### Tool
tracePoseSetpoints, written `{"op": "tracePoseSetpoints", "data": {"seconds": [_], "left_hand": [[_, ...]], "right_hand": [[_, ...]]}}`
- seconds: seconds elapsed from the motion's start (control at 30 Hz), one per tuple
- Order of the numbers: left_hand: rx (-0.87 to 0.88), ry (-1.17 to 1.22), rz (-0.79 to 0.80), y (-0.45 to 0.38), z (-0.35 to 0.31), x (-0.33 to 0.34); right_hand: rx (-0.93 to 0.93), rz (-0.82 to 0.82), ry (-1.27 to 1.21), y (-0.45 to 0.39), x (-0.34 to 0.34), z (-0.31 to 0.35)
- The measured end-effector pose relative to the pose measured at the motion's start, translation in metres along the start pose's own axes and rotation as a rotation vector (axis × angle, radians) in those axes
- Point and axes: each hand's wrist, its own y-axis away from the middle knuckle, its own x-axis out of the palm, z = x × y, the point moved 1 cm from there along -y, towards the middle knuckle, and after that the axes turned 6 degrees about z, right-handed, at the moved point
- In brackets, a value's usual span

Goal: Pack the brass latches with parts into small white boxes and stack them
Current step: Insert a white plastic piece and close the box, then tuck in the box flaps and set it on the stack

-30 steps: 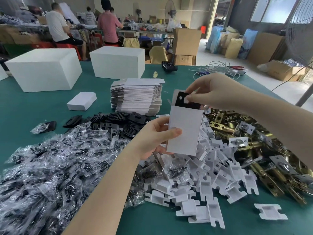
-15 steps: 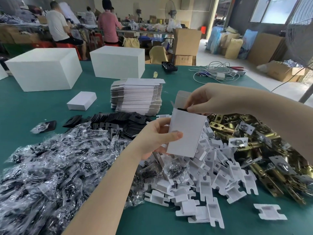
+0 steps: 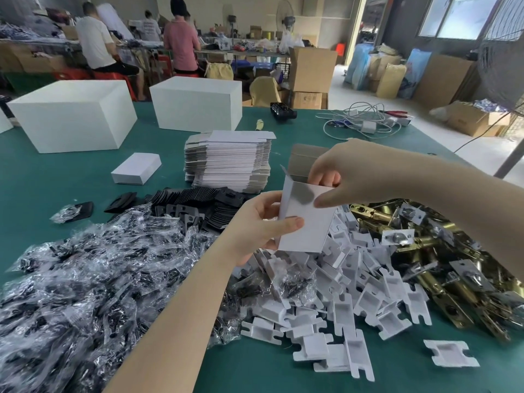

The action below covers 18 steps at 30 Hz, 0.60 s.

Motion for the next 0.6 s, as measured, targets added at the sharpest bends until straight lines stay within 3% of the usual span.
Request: {"op": "tracePoseSetpoints", "data": {"seconds": [0.13, 0.27, 0.43, 0.53, 0.57, 0.6], "left_hand": [[0.031, -0.005, -0.024, -0.001, 0.000, 0.001], [0.144, 0.057, -0.085, 0.000, 0.002, -0.004], [0.120, 0.070, -0.115, -0.002, 0.013, -0.002], [0.130, 0.033, -0.105, -0.002, 0.014, -0.008], [0.111, -0.016, -0.169, 0.000, 0.016, -0.005], [0.129, -0.089, -0.134, 0.008, 0.024, -0.006]], "right_hand": [[-0.017, -0.050, -0.022, 0.001, 0.000, 0.000], [-0.057, -0.343, -0.354, 0.006, 0.002, 0.006], [0.075, -0.442, -0.166, 0.010, 0.019, 0.019], [-0.012, -0.659, -0.183, 0.010, 0.033, 0.054], [-0.058, -0.675, -0.178, 0.005, 0.040, 0.069], [-0.098, -0.661, -0.151, -0.003, 0.048, 0.084]]}}
